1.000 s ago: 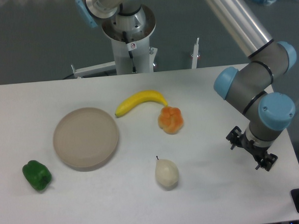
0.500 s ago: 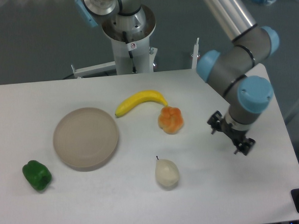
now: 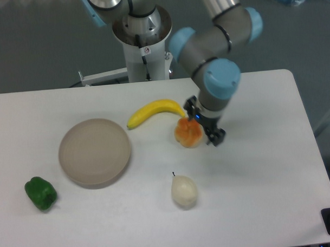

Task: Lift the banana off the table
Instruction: 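Move the gripper over the yellow banana and lower it, then close the gripper on the middle of the banana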

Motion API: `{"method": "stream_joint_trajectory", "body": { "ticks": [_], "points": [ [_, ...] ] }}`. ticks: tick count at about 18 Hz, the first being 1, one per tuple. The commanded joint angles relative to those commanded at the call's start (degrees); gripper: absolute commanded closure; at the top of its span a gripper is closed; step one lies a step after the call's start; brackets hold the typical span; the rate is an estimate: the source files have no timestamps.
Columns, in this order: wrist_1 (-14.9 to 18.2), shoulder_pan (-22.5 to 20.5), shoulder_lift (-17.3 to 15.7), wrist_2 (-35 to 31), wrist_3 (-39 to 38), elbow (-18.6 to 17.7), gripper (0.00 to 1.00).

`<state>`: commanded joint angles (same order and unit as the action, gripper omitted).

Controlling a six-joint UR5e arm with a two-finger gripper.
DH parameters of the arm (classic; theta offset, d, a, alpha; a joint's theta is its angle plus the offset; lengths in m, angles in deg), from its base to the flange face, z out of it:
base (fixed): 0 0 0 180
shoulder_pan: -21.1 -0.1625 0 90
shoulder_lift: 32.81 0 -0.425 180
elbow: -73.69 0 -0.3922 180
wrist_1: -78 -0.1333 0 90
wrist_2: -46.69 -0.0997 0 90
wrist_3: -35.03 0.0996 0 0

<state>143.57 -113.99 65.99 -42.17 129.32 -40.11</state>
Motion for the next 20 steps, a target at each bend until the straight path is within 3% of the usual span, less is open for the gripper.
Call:
{"method": "stream_joint_trajectory", "body": {
  "ticks": [4, 14, 20],
  "points": [
    [-0.70, 0.35, -2.74, 0.00, 2.21, -5.46, 0.00],
    [-15.63, 3.52, -2.91, 1.23, 2.21, -16.44, 0.00],
    [-16.08, 4.13, -3.00, 1.58, 1.42, -17.33, 0.00]
  ]
}}
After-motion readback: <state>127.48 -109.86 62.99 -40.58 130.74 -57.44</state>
